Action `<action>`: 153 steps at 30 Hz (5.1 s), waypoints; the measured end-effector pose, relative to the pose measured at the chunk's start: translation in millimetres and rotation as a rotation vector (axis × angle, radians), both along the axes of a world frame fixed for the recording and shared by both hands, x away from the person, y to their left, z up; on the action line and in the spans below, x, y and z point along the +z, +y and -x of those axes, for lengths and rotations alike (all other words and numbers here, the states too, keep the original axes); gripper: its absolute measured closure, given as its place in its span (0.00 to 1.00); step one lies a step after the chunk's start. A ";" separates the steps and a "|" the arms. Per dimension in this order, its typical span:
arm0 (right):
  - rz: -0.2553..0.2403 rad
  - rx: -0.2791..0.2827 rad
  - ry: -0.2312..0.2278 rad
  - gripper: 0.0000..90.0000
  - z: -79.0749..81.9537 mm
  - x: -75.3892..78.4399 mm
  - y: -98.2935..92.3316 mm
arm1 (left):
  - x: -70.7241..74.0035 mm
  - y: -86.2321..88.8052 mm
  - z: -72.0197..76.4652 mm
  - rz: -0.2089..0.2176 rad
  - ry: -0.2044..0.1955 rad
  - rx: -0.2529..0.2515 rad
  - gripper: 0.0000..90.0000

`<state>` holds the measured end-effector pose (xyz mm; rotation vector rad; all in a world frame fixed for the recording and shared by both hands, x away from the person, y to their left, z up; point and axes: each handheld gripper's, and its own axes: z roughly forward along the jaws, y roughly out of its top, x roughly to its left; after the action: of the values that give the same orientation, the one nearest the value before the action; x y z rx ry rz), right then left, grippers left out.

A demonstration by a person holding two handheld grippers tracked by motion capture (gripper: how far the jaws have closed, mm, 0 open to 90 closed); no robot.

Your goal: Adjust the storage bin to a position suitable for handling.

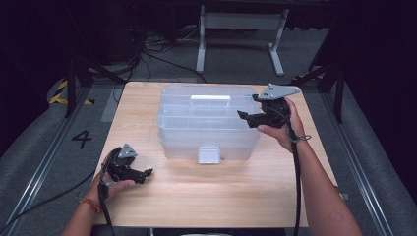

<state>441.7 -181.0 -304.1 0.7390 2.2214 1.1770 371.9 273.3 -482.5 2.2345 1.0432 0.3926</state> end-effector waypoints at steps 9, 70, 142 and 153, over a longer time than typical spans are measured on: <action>0.011 0.027 0.009 0.29 -7.8 -0.2 17.4 | 0.0 0.0 0.0 -0.001 0.000 0.000 0.00; 0.141 0.093 0.059 0.81 -41.2 6.4 54.6 | 0.1 -0.5 0.9 0.006 0.003 0.006 0.01; 0.140 0.052 0.098 0.70 -59.1 28.8 54.6 | 81.3 -43.9 -10.7 0.208 -0.292 -0.078 1.00; 0.077 0.048 0.052 0.60 -39.8 35.9 26.2 | 84.1 -44.2 -10.4 0.202 -0.300 -0.076 1.00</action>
<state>481.5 -154.8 -268.3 0.6966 2.3254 1.0995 382.4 229.2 -398.4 1.9560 0.8003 0.5452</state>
